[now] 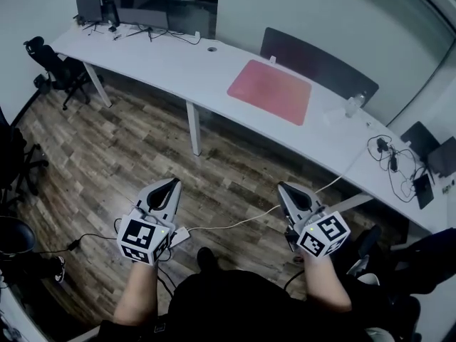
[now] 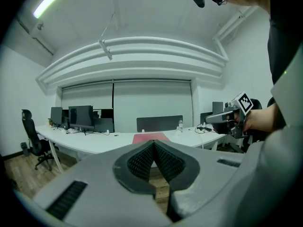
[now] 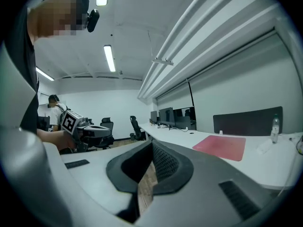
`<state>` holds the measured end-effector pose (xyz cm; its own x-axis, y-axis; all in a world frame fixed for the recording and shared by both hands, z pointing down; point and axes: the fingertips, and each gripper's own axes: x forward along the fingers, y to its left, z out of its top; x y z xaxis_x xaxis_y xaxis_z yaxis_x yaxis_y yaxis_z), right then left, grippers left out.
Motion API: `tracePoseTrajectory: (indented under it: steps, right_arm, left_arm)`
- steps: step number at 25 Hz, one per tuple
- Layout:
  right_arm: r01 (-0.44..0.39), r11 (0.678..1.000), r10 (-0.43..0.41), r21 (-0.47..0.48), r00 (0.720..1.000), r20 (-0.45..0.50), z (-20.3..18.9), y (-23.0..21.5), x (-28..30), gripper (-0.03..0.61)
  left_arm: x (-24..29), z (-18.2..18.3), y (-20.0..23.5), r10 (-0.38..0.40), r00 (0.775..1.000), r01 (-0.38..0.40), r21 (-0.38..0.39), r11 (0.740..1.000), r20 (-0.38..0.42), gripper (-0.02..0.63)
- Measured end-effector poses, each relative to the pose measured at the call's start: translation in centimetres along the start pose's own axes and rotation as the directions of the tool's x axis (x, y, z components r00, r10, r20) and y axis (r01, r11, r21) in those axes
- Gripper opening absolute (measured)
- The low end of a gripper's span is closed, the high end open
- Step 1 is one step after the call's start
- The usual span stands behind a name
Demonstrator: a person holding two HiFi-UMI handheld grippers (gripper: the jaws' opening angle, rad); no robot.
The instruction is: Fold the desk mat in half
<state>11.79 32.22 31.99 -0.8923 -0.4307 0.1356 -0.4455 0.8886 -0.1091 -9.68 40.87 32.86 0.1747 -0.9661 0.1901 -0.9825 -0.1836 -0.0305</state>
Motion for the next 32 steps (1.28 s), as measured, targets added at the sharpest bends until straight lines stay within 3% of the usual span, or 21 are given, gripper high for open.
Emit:
tracePoseTrajectory:
  steps: [6,13,25,32]
  right_arm:
    - [-0.017,0.999,0.016,-0.038,1.0,-0.027,0.8,1.4,5.9,0.0]
    - [-0.062,0.997,0.061,-0.043,0.998,-0.029,1.1,2.7,9.3,0.0]
    - [-0.042,0.999,0.043,-0.016,0.999,0.033,1.8,-3.1,13.5,0.0]
    - [-0.018,1.0,0.018,0.009,0.999,0.039,1.6,-10.1,17.2,0.0]
  left_arm:
    - [-0.3,-0.3,5.1,0.011,1.0,-0.01,-0.024,1.0,0.017,0.003]
    - [0.1,-0.4,7.7,0.023,1.0,-0.023,-0.032,0.999,0.02,0.003]
    - [4.9,0.9,10.4,0.021,1.0,-0.021,0.0,1.0,0.013,0.003]
    - [13.5,1.6,13.1,-0.006,1.0,0.006,-0.006,1.0,-0.015,0.003]
